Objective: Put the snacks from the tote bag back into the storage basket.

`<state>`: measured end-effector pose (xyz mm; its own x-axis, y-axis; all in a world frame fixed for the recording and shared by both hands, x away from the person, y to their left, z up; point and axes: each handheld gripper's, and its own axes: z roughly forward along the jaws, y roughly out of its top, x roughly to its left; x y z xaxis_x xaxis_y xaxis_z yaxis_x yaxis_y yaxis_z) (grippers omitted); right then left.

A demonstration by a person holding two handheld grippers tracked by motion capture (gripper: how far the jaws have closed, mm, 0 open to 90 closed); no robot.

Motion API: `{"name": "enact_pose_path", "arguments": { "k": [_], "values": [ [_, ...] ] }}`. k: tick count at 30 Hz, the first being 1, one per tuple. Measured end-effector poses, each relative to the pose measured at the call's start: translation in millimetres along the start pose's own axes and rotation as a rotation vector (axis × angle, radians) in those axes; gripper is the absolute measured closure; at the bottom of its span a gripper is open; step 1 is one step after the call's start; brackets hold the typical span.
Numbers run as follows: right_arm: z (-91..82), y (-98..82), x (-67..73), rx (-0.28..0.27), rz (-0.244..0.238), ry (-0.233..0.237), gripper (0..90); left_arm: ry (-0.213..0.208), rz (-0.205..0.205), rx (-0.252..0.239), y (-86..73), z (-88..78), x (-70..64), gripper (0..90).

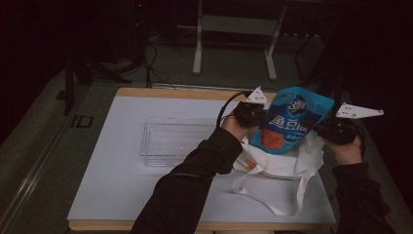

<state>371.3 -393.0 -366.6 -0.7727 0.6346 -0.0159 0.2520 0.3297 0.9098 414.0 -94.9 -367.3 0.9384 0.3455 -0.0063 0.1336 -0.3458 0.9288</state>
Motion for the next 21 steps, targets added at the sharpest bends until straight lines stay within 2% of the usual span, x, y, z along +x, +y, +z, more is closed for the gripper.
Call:
{"name": "enact_pose_path", "arguments": {
  "k": [5,6,10,15,17,18,21],
  "values": [
    [-4.9,9.5,3.1,-0.011,-0.018,0.003,88.2,-0.003,0.006,-0.003,5.7,-5.0,-1.2,90.0],
    [-6.7,14.8,4.9,-0.012,-0.028,0.006,88.2,-0.007,0.015,0.000,12.3,-11.8,-1.6,90.0],
    [-9.5,24.7,9.3,-0.021,-0.046,0.015,88.3,-0.011,0.018,-0.006,19.3,-22.2,-2.5,90.0],
    [-9.9,37.7,16.3,-0.023,-0.073,0.028,88.4,-0.017,0.016,-0.010,24.3,-36.4,-2.4,90.0],
    [-9.5,40.2,18.0,-0.022,-0.078,0.031,88.4,-0.017,0.016,-0.010,24.3,-36.4,-2.4,90.0],
    [-8.4,44.6,21.1,-0.024,-0.084,0.039,88.4,-0.019,0.019,-0.012,25.6,-45.3,-1.8,90.0],
    [-5.6,50.0,25.0,-0.029,-0.096,0.052,88.4,-0.017,0.026,-0.012,26.3,-54.3,-1.6,90.0]
  ]
}}
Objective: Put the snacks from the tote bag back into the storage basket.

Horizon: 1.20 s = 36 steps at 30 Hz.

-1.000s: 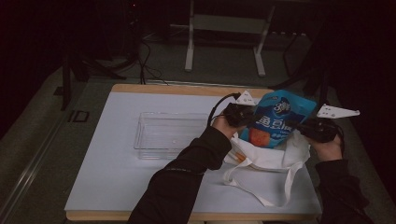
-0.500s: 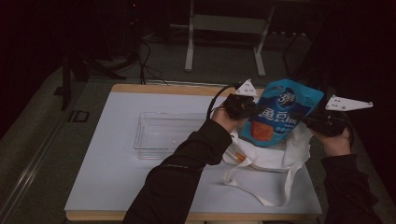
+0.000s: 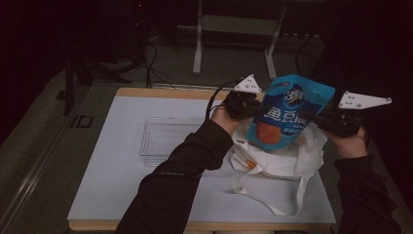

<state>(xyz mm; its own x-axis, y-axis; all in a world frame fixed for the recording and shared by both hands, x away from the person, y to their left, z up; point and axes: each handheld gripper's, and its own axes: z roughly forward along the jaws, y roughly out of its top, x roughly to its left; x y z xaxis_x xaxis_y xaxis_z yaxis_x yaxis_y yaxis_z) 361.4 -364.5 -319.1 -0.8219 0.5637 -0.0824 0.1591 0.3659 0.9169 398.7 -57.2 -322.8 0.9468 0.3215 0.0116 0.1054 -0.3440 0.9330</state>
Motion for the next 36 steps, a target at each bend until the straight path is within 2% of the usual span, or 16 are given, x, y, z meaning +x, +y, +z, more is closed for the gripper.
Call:
{"name": "enact_pose_path", "arguments": {
  "k": [2,3,12,14,16,19,20,36],
  "values": [
    [0.9,1.5,0.9,0.000,-0.001,0.005,88.4,0.000,0.000,0.000,0.0,0.0,0.0,90.0],
    [4.8,7.1,4.7,-0.005,-0.008,0.014,88.4,0.011,0.000,-0.001,0.5,-12.3,0.4,90.0],
    [23.7,28.9,17.0,-0.005,-0.037,0.047,88.4,0.040,0.005,0.001,-0.7,-45.0,3.8,90.0],
    [26.2,31.3,18.4,-0.003,-0.041,0.053,88.4,0.040,0.005,0.001,-0.7,-45.0,3.8,90.0],
    [33.0,37.4,22.8,-0.001,-0.052,0.064,88.4,0.050,0.005,0.001,-3.7,-60.2,6.7,90.0],
    [38.8,41.9,26.3,-0.001,-0.061,0.073,88.4,0.055,-0.001,-0.001,-5.8,-67.0,7.6,90.0],
    [45.8,46.4,30.6,-0.001,-0.067,0.084,88.4,0.063,0.002,0.000,-8.5,-76.2,9.0,90.0],
    [98.2,76.8,59.2,0.004,-0.118,0.162,88.3,0.147,-0.022,0.012,-29.0,-139.2,14.3,90.0]
  ]
}}
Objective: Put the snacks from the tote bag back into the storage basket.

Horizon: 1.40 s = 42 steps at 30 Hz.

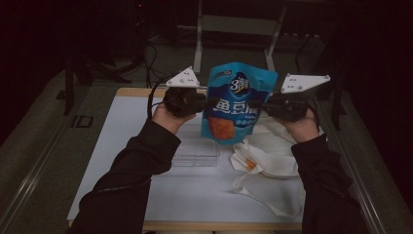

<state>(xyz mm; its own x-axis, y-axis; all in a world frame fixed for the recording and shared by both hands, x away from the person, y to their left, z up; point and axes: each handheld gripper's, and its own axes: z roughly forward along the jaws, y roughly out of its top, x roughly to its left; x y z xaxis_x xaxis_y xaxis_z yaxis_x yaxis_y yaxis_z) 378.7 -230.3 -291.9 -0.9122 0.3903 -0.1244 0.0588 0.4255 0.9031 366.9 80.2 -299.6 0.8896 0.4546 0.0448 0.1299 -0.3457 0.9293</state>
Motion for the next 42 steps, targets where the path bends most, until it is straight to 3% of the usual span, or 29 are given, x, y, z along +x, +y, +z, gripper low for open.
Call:
{"name": "enact_pose_path", "arguments": {
  "k": [7,12,25,32,42],
  "values": [
    [22.3,10.2,6.9,0.009,-0.010,0.030,88.3,0.025,-0.017,-0.003,-12.8,-22.5,5.8,90.0],
    [47.3,23.9,15.7,0.018,-0.031,0.060,88.3,0.057,-0.041,-0.004,-23.9,-46.7,12.8,90.0],
    [90.0,47.1,32.1,0.005,-0.052,0.111,88.3,0.107,-0.046,0.004,-39.4,-90.8,28.9,90.0],
    [111.7,39.0,35.4,0.020,-0.041,0.113,88.3,0.109,-0.076,0.005,-61.9,-89.6,40.8,90.0],
    [137.5,9.4,32.9,0.041,-0.002,0.117,88.5,0.100,-0.132,0.024,-95.9,-75.8,51.4,90.0]
  ]
}}
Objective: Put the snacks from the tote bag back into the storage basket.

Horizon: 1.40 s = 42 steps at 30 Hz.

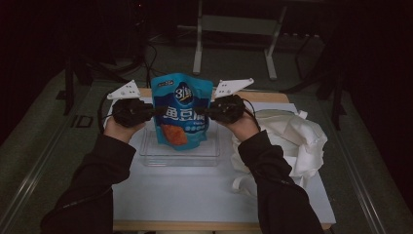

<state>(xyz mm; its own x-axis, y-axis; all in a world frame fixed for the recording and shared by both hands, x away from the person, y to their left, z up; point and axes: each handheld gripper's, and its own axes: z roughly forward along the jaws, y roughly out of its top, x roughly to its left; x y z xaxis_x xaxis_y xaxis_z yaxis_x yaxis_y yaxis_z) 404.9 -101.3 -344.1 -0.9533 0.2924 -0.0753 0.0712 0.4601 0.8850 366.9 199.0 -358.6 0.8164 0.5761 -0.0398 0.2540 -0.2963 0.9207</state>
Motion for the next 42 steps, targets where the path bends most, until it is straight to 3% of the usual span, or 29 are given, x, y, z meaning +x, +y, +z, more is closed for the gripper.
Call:
{"name": "enact_pose_path", "arguments": {
  "k": [11,23,36,42],
  "values": [
    [13.4,-22.1,1.8,0.031,0.022,0.015,88.5,-0.025,-0.038,0.025,-23.9,10.2,2.2,90.0],
    [22.1,-39.0,6.1,0.041,0.049,0.030,88.5,-0.048,-0.071,0.021,-45.3,14.1,2.5,90.0],
    [30.5,-57.9,9.1,0.054,0.058,0.046,88.3,-0.067,-0.080,0.019,-68.9,19.3,0.1,89.8],
    [29.8,-61.5,10.8,0.044,0.059,0.051,88.2,-0.075,-0.070,0.007,-71.7,18.2,-1.4,89.8]
  ]
}}
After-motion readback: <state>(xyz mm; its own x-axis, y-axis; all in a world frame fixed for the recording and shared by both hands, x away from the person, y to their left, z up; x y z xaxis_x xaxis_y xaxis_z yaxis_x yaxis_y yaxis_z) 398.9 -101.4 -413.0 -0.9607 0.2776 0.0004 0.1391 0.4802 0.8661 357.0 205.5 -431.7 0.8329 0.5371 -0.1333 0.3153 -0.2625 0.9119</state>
